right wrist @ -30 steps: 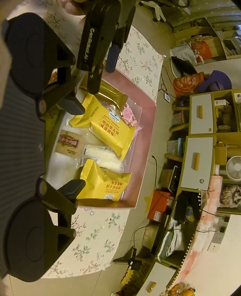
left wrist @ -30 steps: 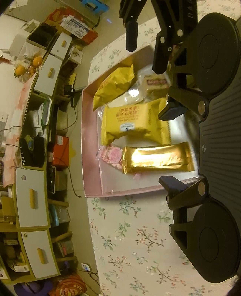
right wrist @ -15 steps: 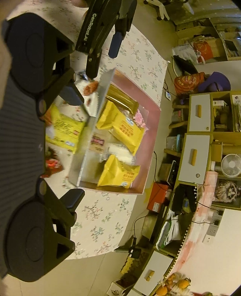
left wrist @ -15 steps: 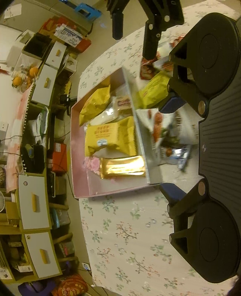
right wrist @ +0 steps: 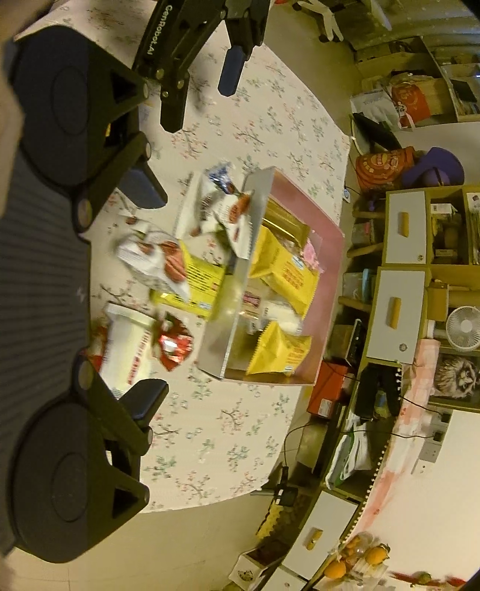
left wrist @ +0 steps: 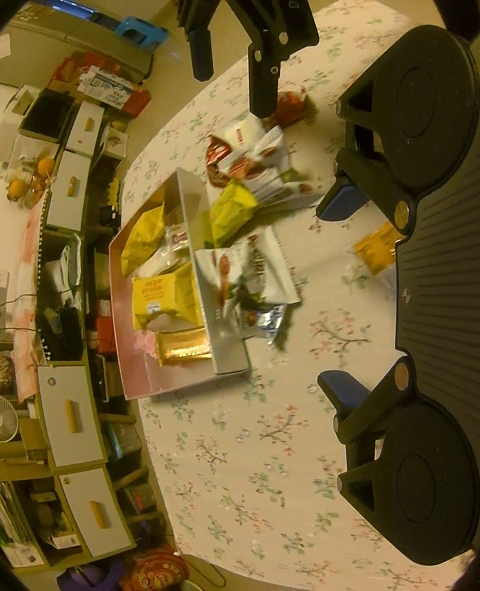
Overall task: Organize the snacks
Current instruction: 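Grasp an orange-white pack with the left tool while the right tool grasps a red-white candy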
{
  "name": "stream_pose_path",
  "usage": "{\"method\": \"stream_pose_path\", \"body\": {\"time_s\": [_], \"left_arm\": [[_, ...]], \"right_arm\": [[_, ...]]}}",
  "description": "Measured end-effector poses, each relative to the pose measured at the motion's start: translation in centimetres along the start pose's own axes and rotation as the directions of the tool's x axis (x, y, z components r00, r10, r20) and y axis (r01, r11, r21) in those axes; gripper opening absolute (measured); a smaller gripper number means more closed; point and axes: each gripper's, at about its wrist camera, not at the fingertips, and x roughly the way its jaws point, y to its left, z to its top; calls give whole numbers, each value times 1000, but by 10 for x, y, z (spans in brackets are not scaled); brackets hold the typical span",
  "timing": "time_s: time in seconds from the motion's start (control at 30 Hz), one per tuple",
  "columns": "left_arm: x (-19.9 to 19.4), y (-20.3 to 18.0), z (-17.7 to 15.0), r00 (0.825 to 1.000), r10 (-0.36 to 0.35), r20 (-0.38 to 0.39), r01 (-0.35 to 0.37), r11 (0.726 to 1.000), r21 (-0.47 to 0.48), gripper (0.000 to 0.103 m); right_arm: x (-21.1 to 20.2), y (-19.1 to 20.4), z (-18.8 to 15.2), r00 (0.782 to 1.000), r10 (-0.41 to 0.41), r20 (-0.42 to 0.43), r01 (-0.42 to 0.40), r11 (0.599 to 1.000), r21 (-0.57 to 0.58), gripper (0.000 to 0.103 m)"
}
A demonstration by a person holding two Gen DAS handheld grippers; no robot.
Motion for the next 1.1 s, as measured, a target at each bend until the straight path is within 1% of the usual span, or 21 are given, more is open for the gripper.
{"method": "stream_pose_path", "body": {"time_s": [0.1, 0.23, 0.33, 0.47, 0.53, 0.77, 0.83, 0.97, 1.1], "left_arm": [[-6, -3, -8, 1000, -3, 0, 3, 1000, 0, 90], [-6, -6, -18, 1000, -2, -1, 2, 1000, 11, 95], [-1, -7, -29, 1000, 5, 10, -5, 1000, 20, 97], [8, -9, -37, 1000, 16, -8, -15, 997, 75, 97], [12, -9, -43, 1000, 17, -13, -16, 995, 101, 97], [29, -15, -58, 998, -3, -58, 13, 985, 172, 97], [36, -17, -61, 996, -1, -84, 17, 983, 185, 97], [40, -12, -60, 996, -19, -89, 33, 986, 166, 97], [43, -7, -56, 996, -5, -89, 17, 990, 142, 96]], "right_arm": [[-2, 2, -8, 1000, 0, -3, 0, 1000, 4, 100], [-2, 1, -19, 1000, -10, -2, 10, 1000, 22, 101], [2, -3, -28, 1000, -16, -5, 16, 999, 39, 101], [10, -8, -40, 998, -53, -19, 54, 998, 32, 101], [15, -11, -47, 997, -68, -41, 69, 997, 34, 101], [27, -15, -65, 992, -72, -105, 74, 997, 10, 101], [30, -16, -68, 991, -66, -118, 69, 997, 20, 101], [36, -18, -72, 988, -66, -140, 70, 997, 25, 101], [41, -19, -72, 986, -81, -147, 84, 996, 13, 101]]}}
